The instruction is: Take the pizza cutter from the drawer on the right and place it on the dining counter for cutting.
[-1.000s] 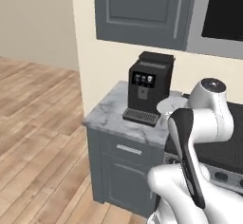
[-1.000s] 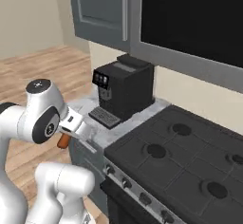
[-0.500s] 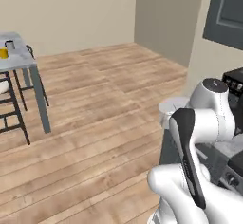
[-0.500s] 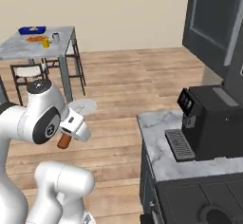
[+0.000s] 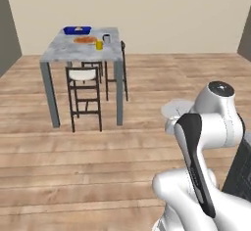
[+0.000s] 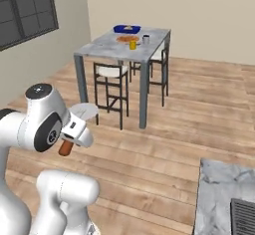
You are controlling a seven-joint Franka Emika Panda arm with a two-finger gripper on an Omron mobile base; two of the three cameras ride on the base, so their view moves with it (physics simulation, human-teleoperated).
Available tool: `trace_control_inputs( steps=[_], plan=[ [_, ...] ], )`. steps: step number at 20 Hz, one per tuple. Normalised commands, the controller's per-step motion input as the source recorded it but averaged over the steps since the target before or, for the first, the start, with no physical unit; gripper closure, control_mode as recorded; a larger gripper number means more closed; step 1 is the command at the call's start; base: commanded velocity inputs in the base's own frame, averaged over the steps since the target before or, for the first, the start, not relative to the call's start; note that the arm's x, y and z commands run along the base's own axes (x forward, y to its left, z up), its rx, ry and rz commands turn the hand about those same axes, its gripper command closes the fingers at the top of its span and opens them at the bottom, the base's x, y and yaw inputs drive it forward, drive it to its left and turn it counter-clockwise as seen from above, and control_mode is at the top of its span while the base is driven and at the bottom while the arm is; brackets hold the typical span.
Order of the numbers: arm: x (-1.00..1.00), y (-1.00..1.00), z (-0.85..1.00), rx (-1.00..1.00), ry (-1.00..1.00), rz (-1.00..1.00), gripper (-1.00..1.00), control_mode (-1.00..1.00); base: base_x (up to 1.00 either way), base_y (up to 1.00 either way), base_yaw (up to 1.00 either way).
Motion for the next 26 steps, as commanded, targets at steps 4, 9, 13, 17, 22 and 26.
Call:
trace_control_inputs(
  steps=[4, 9, 13, 17, 22, 26],
  plan=[
    [0.00, 0.00, 0.00, 0.00, 0.00, 0.00, 1.00, 1.00, 1.00, 0.08, 0.12],
    [0.00, 0.00, 0.00, 0.00, 0.00, 0.00, 1.00, 1.00, 1.00, 0.32, 0.09],
    [0.00, 0.00, 0.00, 0.00, 0.00, 0.00, 1.00, 1.00, 1.00, 0.91, 0.08],
    [0.00, 0.00, 0.00, 0.00, 0.00, 0.00, 1.00, 1.00, 1.00, 1.00, 0.03],
    [0.00, 0.00, 0.00, 0.00, 0.00, 0.00, 1.00, 1.00, 1.00, 0.95, 0.00],
    [0.00, 0.00, 0.00, 0.00, 0.00, 0.00, 1.00, 1.00, 1.00, 0.71, -0.01]
  ],
)
